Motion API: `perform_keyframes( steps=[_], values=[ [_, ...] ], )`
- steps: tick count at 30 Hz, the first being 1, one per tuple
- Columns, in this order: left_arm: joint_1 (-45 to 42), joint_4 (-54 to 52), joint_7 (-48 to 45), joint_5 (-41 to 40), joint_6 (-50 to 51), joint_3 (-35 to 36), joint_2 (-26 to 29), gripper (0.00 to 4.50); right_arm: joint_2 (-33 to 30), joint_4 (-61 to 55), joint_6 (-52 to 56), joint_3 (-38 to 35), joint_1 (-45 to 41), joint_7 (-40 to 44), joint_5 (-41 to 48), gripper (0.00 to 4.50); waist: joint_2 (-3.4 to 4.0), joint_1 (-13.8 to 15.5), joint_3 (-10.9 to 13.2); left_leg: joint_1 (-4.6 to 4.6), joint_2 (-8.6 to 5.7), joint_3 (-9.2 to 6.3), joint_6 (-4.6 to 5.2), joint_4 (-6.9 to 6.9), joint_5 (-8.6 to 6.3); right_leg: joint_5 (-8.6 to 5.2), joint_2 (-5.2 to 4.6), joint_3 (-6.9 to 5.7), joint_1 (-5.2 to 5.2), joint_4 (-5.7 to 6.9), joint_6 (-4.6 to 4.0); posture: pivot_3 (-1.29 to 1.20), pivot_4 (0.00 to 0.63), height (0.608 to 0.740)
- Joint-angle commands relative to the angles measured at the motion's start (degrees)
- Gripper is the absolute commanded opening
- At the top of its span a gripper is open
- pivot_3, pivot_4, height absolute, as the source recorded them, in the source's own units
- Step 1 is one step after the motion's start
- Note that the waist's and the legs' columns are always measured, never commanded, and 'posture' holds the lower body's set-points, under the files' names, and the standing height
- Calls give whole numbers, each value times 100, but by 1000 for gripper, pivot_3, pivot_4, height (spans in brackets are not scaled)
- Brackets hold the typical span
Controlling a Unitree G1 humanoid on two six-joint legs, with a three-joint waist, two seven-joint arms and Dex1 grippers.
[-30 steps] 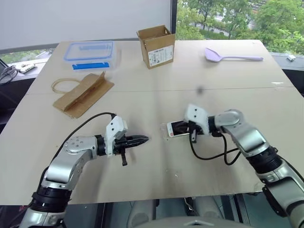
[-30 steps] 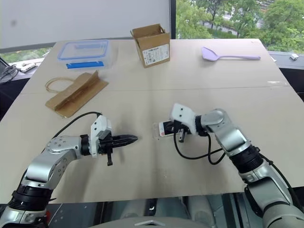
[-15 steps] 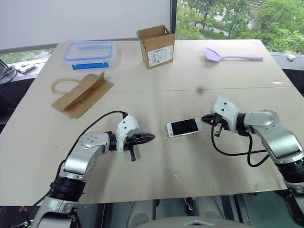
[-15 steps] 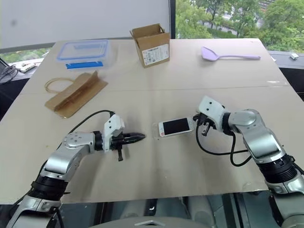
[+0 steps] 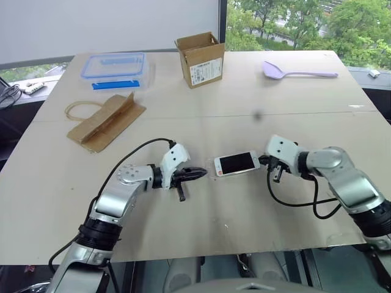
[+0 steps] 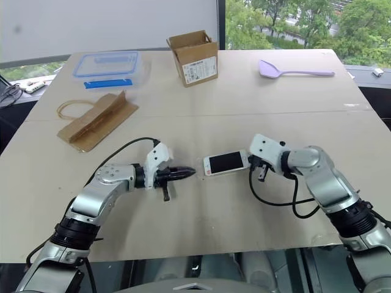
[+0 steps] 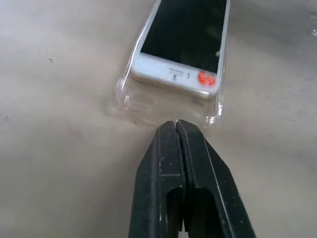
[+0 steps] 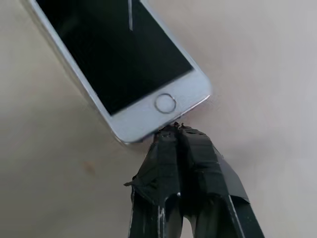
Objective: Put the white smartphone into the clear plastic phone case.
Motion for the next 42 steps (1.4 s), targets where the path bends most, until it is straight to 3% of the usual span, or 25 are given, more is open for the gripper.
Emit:
perform_keyframes(
  steps=[1,16,27,38,42],
  values=[
    [-58,-309,32,-39,85,38,29,0,68,-170,-200,145,-132,45,-119,46,0,-1,0,0,0,0,0,0,0,0,0,0,0,0,0,0,150,740],
    [114,-147,19,49,-188,33,46,0,377,-264,-596,489,5,191,-330,46,-1,-10,-1,2,0,0,0,0,0,0,1,0,0,0,-1,0,150,740],
    [353,345,-180,-16,-640,548,453,0,6,61,-640,-299,61,29,-300,46,0,5,0,4,4,0,0,0,0,-1,3,0,0,3,-2,0,150,740],
    [115,864,-144,108,-1048,385,31,0,329,-136,-460,-312,-165,-23,-168,46,0,45,-1,1,1,-3,0,25,0,-2,-3,0,3,21,-5,0,150,740],
    [93,914,-157,131,-1021,408,-1,0,592,-322,-123,-544,-341,87,325,46,1,43,-1,1,1,-4,1,40,0,-4,-6,0,4,38,-7,0,150,740]
  ],
)
